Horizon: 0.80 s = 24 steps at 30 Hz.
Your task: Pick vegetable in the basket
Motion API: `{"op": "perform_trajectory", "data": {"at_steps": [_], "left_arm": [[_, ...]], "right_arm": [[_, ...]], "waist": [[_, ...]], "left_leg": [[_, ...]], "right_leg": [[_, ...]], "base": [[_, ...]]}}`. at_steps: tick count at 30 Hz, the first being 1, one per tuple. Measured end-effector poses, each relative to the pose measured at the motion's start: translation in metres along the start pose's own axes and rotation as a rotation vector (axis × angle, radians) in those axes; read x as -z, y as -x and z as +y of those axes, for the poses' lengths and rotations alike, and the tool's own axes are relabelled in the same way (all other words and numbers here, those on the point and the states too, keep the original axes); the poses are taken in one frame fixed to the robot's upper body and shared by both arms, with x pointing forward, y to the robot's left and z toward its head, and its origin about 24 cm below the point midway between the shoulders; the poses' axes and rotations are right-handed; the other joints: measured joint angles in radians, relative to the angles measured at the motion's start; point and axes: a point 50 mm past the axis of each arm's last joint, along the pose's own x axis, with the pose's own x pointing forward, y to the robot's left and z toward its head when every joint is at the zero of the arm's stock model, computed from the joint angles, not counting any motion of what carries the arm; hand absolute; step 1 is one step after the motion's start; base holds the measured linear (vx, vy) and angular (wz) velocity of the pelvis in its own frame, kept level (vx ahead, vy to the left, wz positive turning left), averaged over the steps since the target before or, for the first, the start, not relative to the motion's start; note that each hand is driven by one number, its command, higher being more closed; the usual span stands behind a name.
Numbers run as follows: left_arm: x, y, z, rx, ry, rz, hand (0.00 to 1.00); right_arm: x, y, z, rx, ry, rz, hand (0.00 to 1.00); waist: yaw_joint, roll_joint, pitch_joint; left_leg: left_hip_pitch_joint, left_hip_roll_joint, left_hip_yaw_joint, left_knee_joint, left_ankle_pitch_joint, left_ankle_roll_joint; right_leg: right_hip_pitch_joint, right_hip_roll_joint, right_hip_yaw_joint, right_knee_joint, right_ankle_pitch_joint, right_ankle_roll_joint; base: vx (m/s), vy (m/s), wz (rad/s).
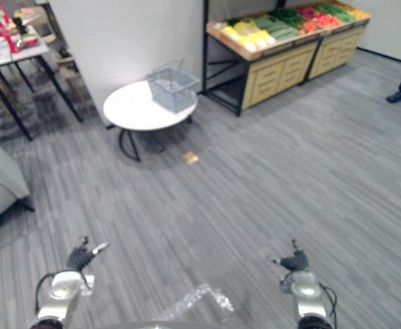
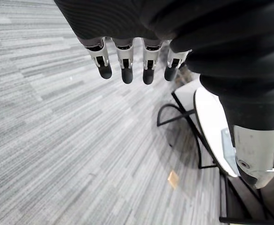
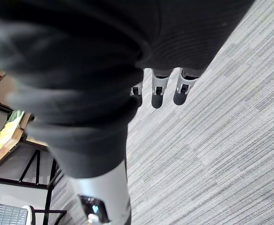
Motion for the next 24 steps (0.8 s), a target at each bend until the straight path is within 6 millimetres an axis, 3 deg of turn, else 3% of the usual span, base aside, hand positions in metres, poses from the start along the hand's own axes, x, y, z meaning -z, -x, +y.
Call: {"op": "perform_trajectory", "data": {"at_steps": [24], "left_arm": [[0.01, 0.003, -0.01, 0.014, 0.054, 0.049, 0.0]], "right_arm": [[0.005, 0.001, 0.007, -0.013, -0.013, 0.027, 0.0]], "waist": [[-0.001, -0.005, -0.003]], "left_leg": [[-0.029, -0.002, -0.008, 0.0, 0.001, 0.001]], "right_leg": [[-0.03, -0.002, -0.009, 0.012, -0.005, -0.004]], "base": [[0.0, 0.0, 0.0]]}}
